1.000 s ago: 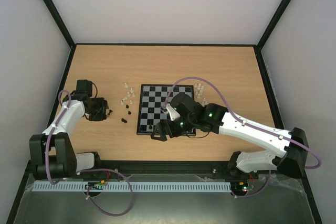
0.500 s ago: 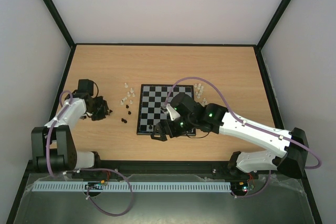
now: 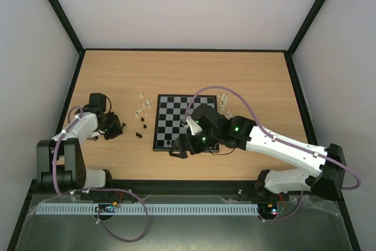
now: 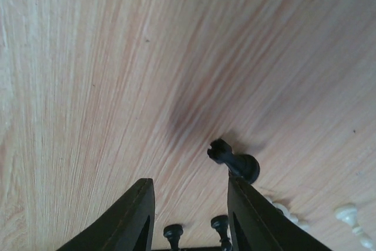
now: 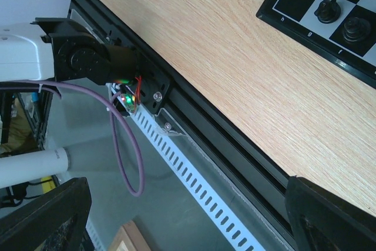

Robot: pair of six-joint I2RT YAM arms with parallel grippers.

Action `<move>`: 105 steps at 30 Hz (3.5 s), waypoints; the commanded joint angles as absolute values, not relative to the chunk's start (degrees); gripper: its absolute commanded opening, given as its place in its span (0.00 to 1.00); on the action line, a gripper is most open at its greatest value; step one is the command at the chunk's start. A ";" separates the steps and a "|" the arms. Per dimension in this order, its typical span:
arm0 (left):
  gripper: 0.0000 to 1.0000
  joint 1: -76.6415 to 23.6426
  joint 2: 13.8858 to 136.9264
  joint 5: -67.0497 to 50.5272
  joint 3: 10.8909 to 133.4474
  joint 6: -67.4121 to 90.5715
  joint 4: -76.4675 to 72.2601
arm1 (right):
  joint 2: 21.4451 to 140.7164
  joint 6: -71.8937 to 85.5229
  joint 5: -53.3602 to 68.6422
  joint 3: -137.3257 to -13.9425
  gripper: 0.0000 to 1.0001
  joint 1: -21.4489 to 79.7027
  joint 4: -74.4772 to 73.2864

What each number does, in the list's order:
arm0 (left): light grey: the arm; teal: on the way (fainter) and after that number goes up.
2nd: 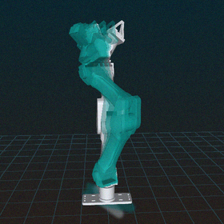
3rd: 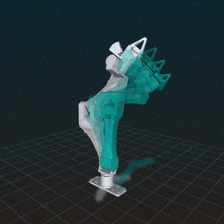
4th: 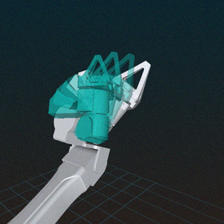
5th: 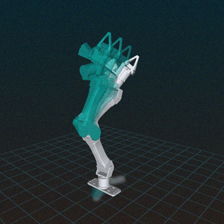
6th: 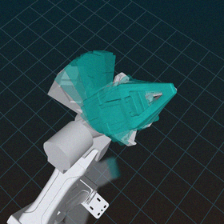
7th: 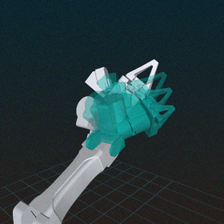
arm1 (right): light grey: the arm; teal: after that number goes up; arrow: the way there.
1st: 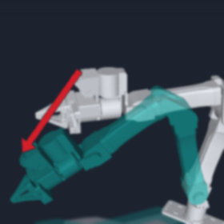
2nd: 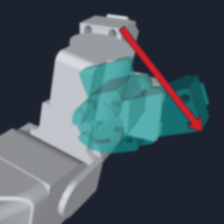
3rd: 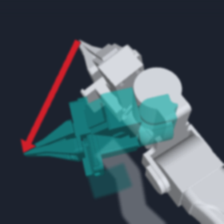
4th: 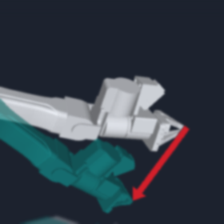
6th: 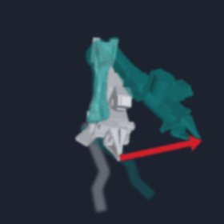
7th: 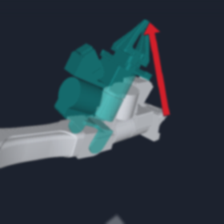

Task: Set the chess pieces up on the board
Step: Pick up the chess piece at the center of the board.

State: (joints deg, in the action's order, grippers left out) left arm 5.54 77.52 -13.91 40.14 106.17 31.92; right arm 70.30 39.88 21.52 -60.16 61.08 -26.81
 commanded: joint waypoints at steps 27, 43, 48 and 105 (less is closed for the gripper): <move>0.33 4.42 86.96 -11.45 43.93 112.31 27.90 | 68.15 37.01 22.03 -58.52 0.92 59.87 -30.36; 0.34 0.66 91.14 -12.37 45.78 114.26 27.44 | 68.12 34.79 23.00 -58.01 0.92 58.21 -30.86; 0.38 0.21 91.17 -12.89 46.26 113.51 28.24 | 68.50 34.42 23.46 -58.00 0.92 57.95 -30.62; 0.16 -3.27 91.52 -15.55 67.98 60.75 51.17 | 83.62 42.82 36.75 -70.30 0.89 53.07 -19.92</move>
